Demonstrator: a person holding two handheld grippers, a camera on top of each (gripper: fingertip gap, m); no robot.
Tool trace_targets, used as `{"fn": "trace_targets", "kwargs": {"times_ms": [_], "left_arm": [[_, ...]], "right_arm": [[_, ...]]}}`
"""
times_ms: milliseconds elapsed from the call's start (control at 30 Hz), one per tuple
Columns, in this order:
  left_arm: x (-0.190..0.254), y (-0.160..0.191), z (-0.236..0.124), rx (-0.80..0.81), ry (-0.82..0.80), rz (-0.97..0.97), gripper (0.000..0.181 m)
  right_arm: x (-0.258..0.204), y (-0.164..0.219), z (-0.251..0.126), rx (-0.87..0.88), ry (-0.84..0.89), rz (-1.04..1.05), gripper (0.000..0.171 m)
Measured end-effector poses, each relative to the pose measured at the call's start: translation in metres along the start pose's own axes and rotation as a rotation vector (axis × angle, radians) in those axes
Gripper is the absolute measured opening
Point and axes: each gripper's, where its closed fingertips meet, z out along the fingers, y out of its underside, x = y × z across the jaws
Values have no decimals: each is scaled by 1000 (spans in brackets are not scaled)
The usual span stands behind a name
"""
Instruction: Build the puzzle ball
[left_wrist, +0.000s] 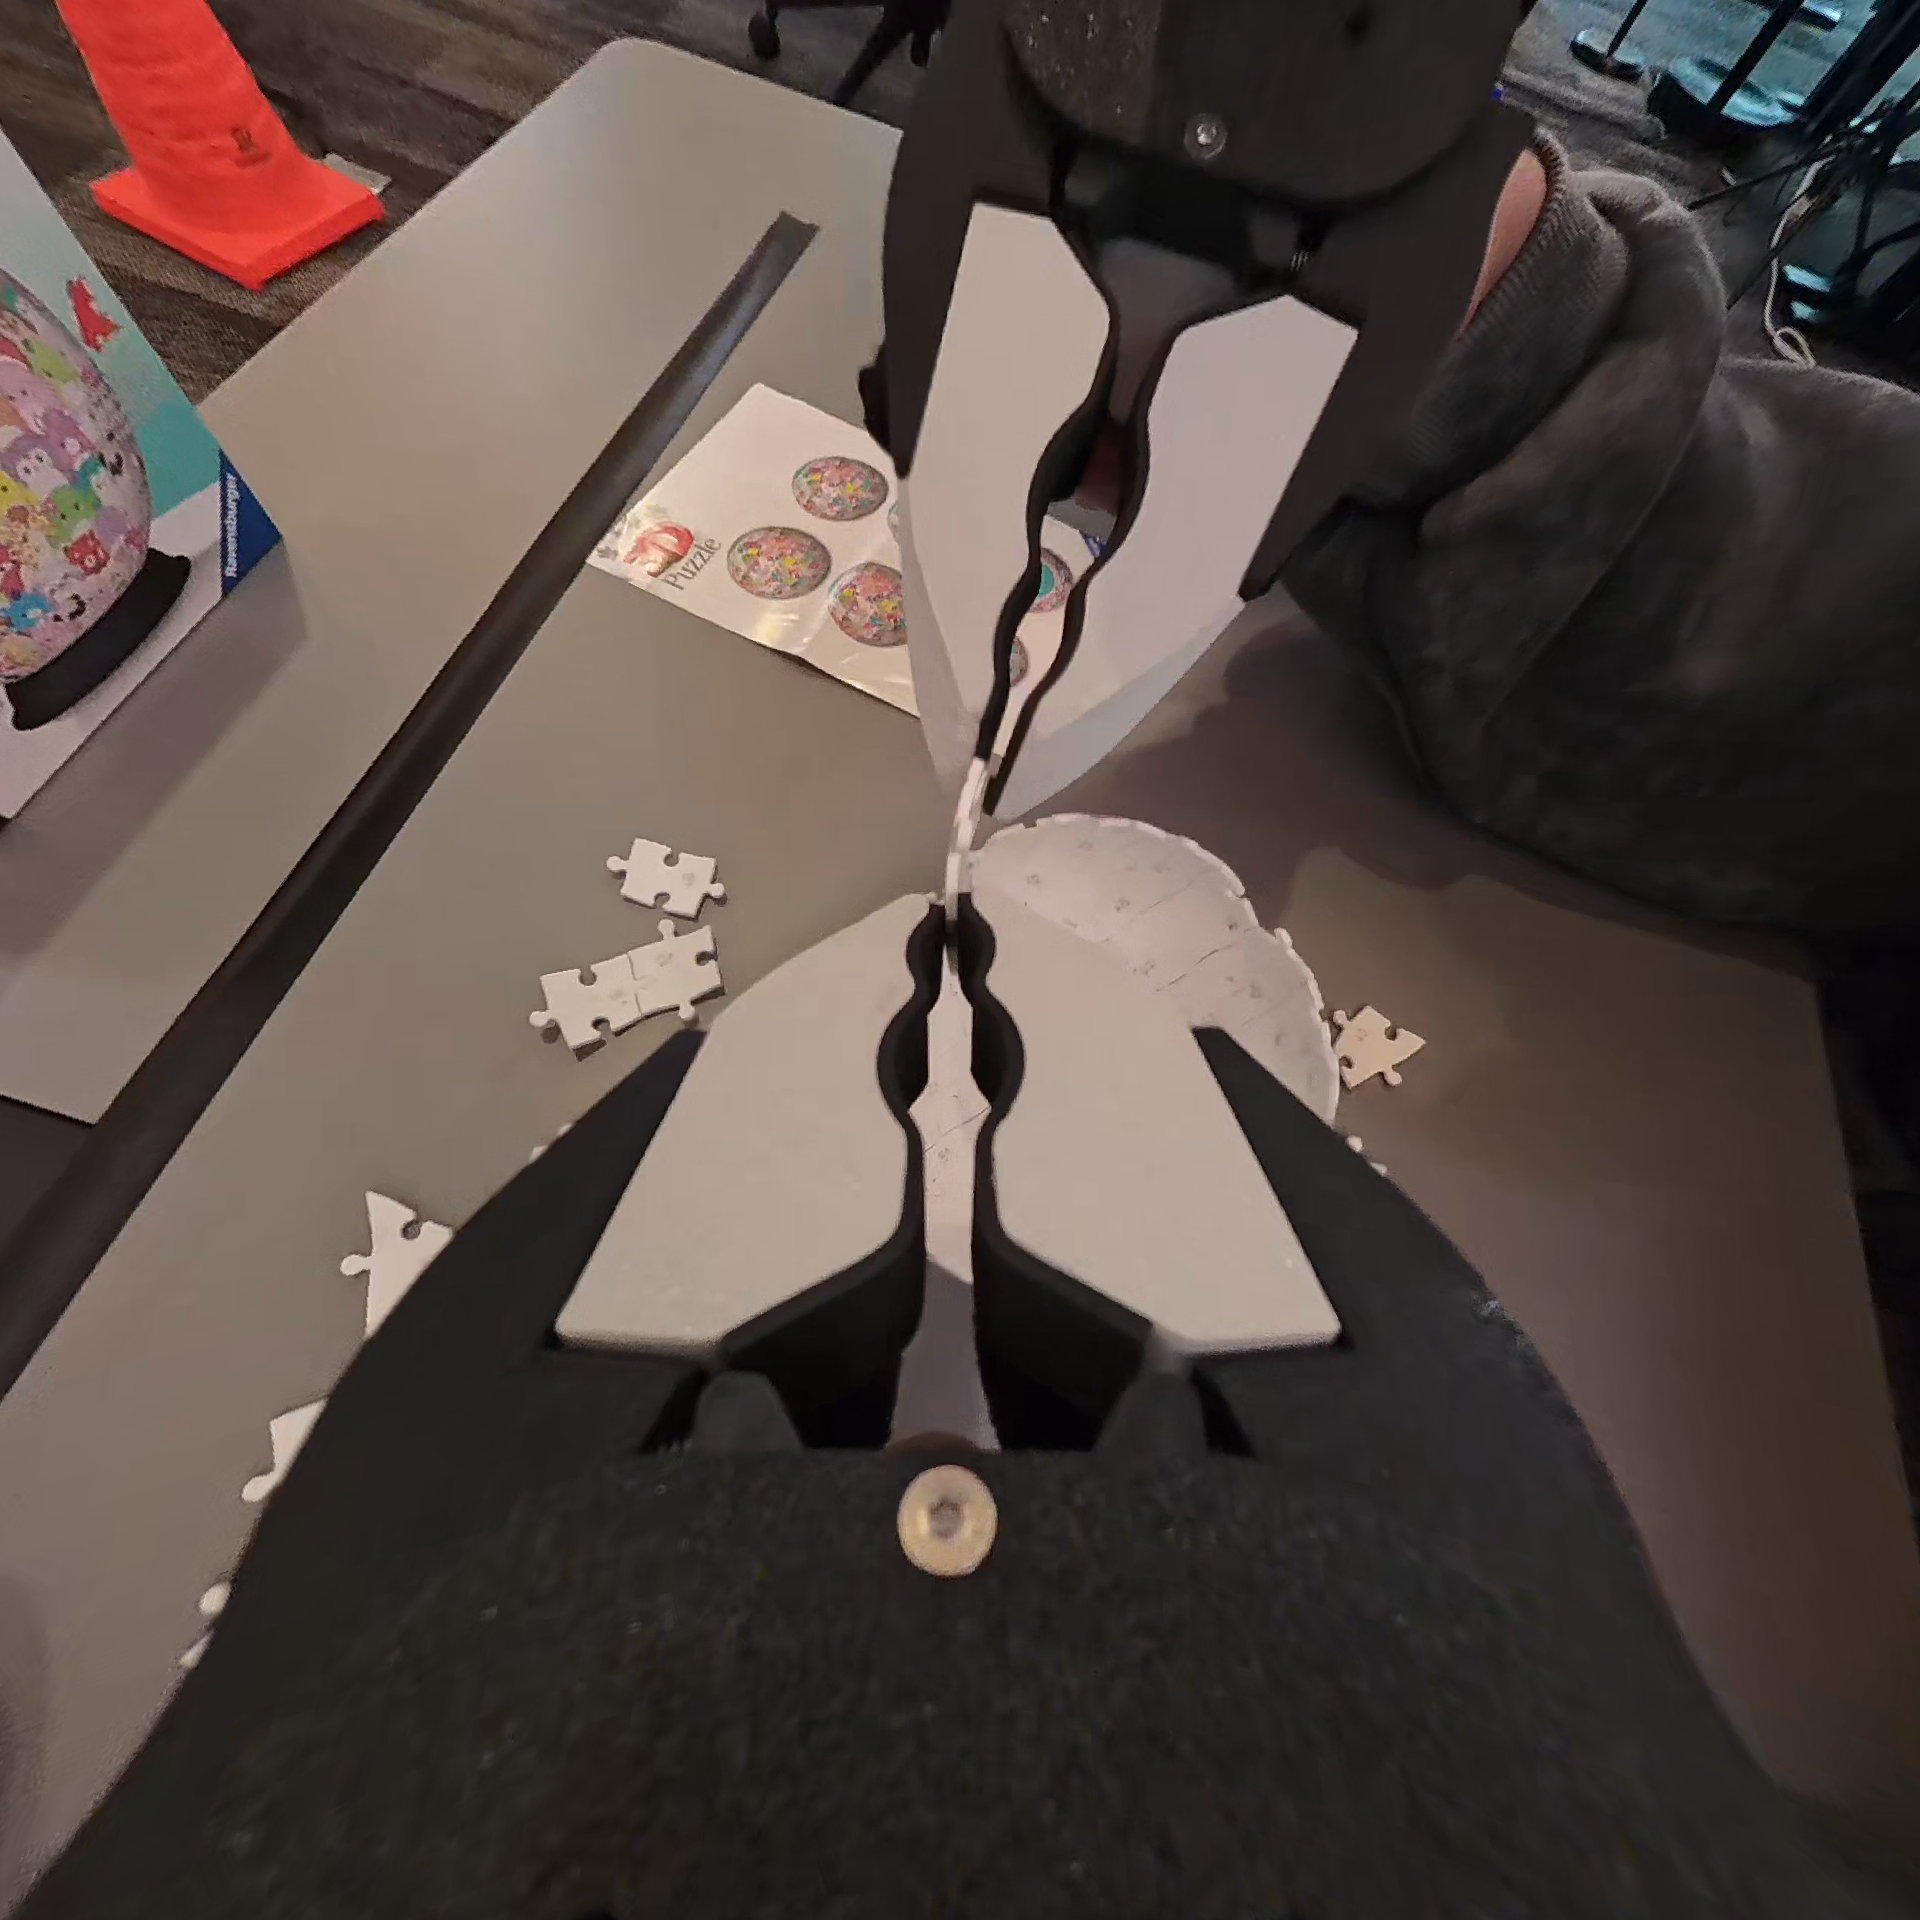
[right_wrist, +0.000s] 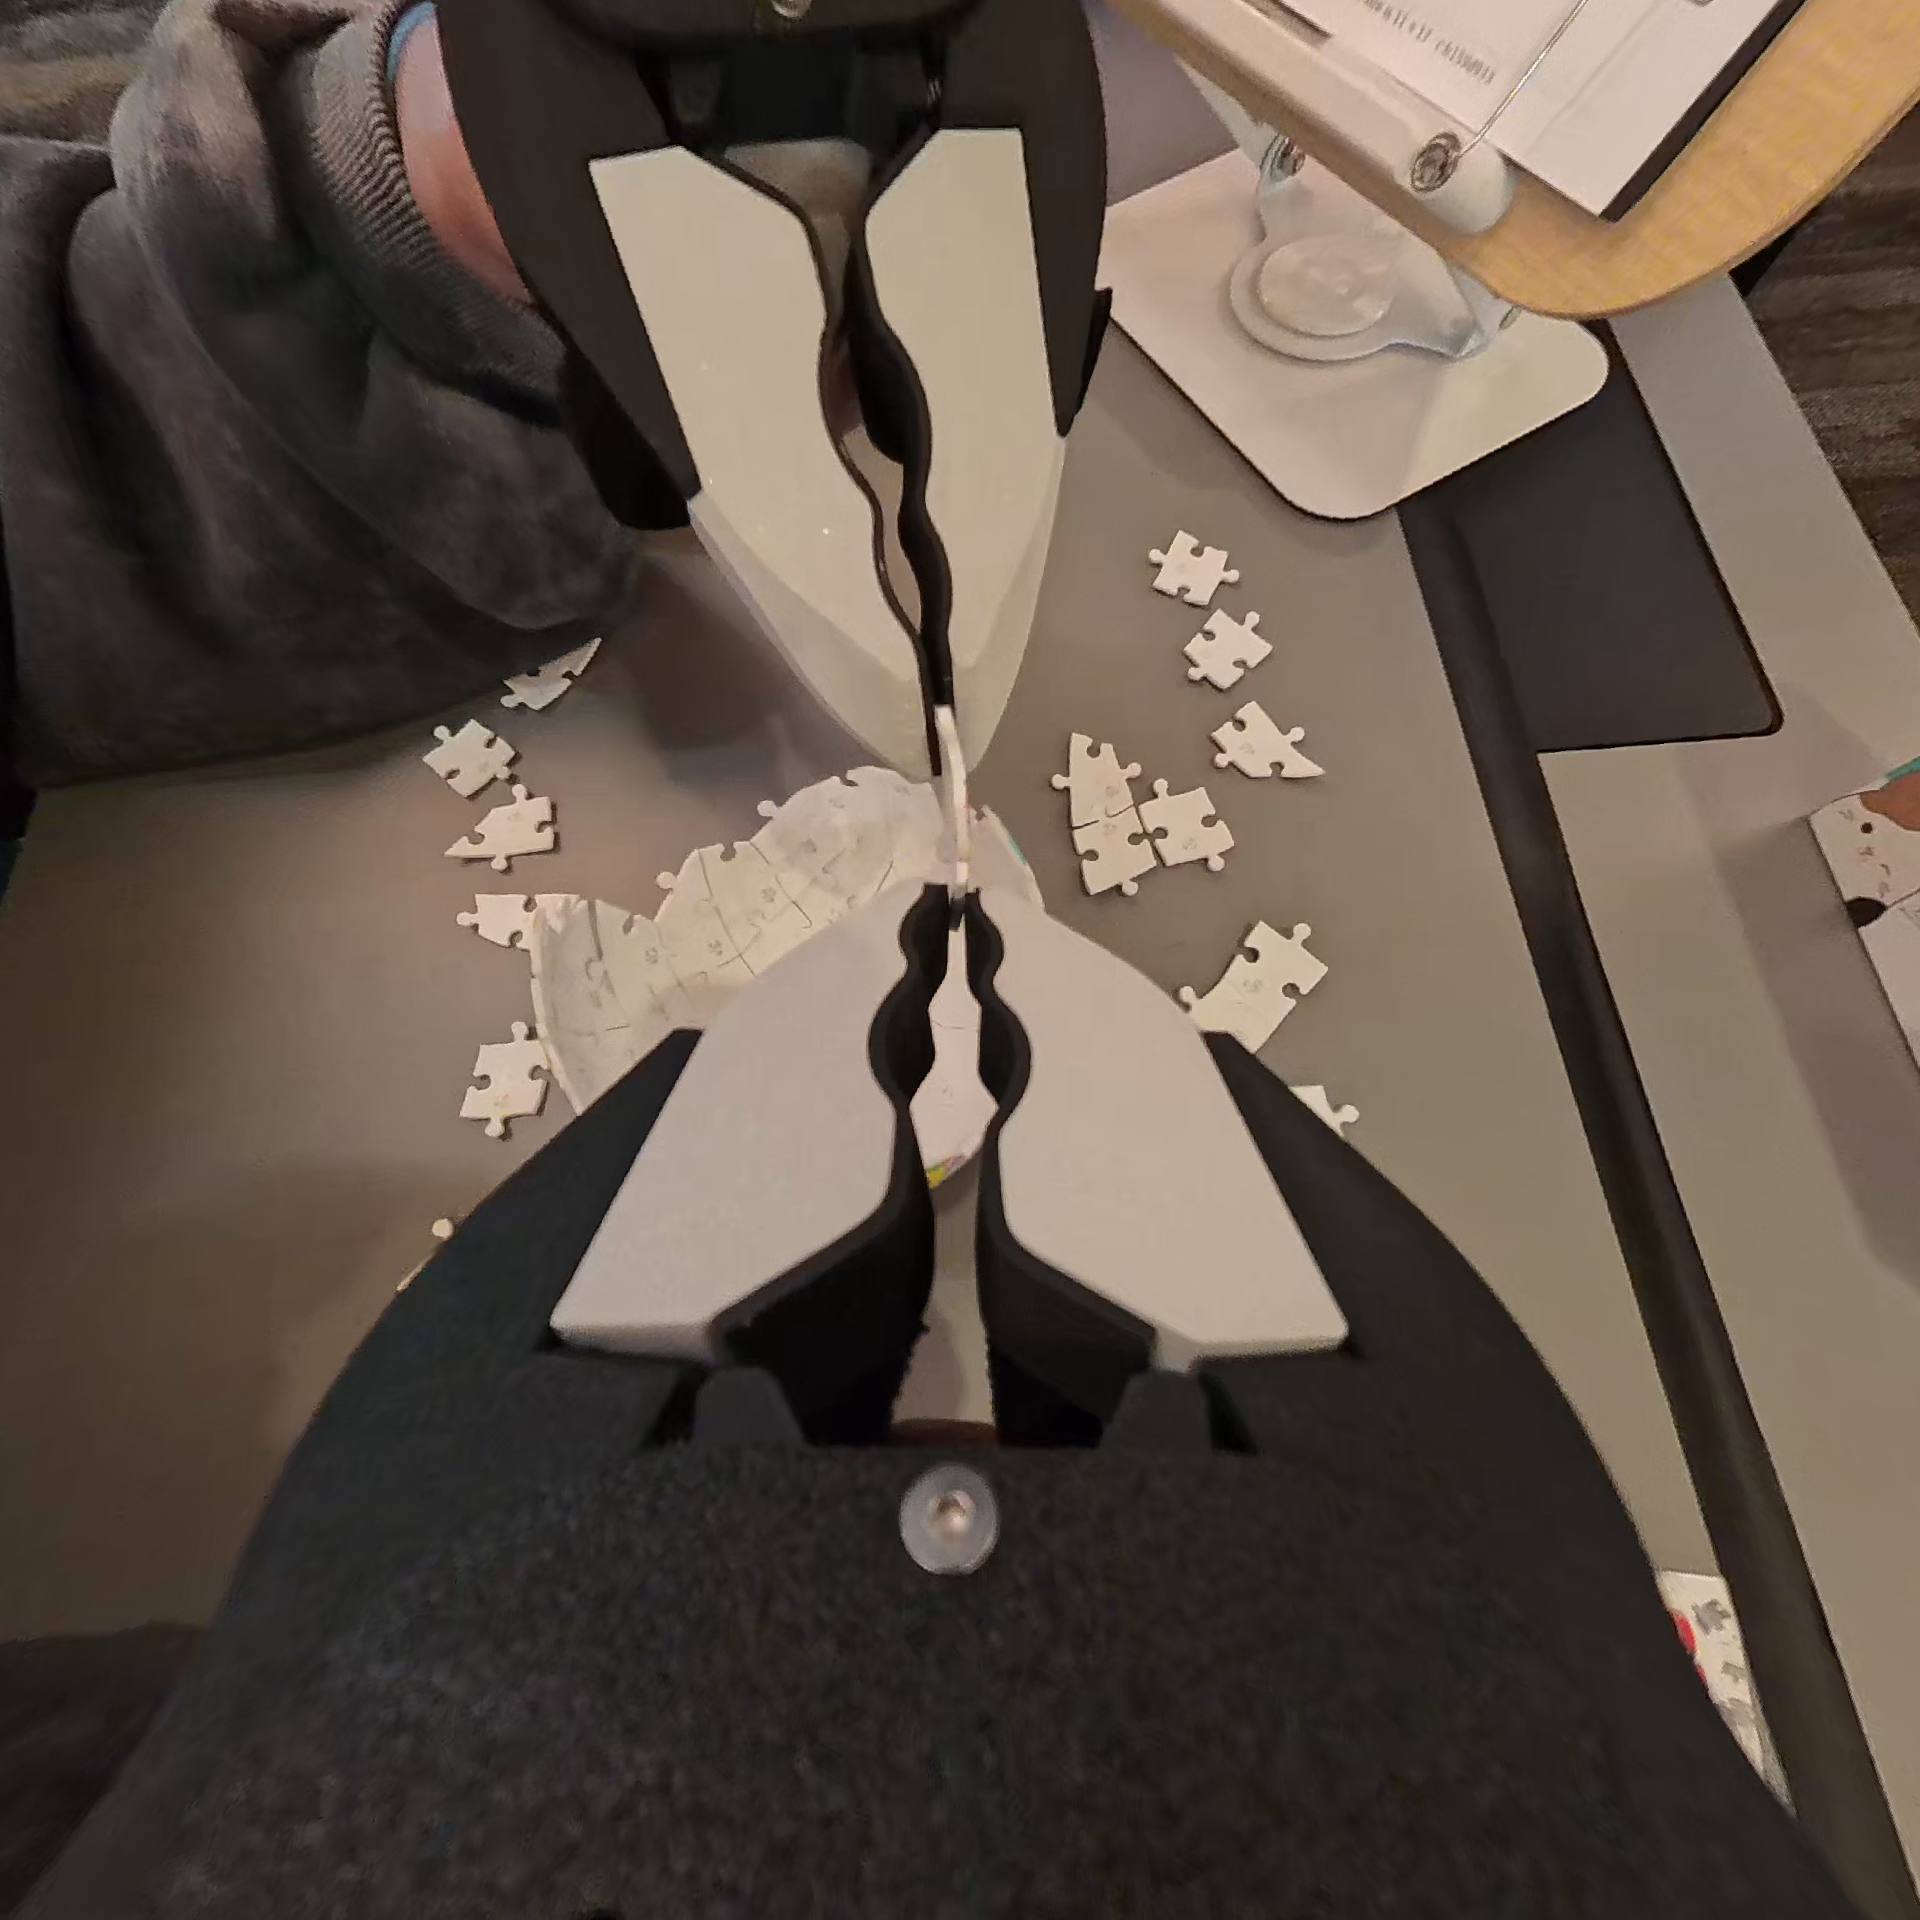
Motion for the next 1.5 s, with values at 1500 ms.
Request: {"fn": "trace_targets", "kwargs": {"times_ms": [1500], "left_arm": [[-2, 17, 15, -106, -39, 33, 2]], "right_arm": [[3, 6, 1, -61, 51, -40, 2]]}}
